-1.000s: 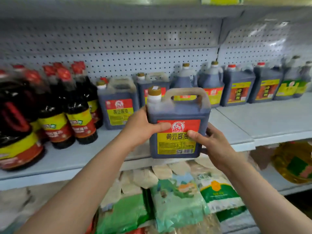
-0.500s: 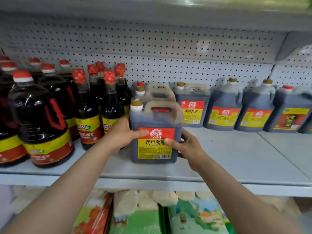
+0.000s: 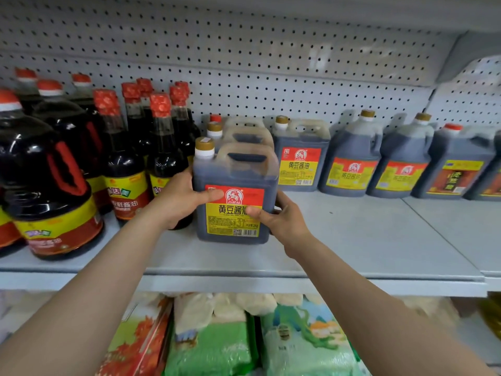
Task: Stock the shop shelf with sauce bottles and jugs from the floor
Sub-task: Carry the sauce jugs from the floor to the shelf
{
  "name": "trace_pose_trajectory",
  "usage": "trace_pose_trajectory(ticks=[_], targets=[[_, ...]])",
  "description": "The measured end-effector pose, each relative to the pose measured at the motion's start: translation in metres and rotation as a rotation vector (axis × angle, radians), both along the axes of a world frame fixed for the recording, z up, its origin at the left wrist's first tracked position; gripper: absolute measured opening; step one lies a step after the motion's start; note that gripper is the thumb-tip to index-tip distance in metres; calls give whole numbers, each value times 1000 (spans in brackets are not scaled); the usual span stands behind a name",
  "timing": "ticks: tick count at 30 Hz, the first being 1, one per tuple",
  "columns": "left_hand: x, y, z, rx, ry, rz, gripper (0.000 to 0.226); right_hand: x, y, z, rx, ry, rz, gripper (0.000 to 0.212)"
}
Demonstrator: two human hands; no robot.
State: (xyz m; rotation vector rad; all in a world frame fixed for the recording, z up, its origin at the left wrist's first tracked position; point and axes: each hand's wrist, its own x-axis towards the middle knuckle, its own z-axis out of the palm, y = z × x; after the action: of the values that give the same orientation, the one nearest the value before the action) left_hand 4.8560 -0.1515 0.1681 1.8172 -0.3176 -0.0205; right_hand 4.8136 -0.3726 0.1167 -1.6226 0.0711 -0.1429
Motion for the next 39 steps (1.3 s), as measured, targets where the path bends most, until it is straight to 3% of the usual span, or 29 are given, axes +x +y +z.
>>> trace_pose_trajectory(ticks=[9, 19, 24, 32, 39], targets=[[-20, -9, -4, 61, -64, 149, 46, -14, 4, 5, -137, -6, -58, 79], [-98, -64, -7, 141, -73, 400, 73, -128, -81, 21, -404, 60, -314, 80], [-171, -134, -6, 259, -62, 200, 98, -220, -133, 20, -494, 86, -415, 80], [-284, -252, -28, 365, -137, -103, 87, -377, -221, 8, -722, 229, -616, 83], [-383, -351, -64, 431, -215, -394, 76, -511, -279, -17, -715, 396, -783, 84]])
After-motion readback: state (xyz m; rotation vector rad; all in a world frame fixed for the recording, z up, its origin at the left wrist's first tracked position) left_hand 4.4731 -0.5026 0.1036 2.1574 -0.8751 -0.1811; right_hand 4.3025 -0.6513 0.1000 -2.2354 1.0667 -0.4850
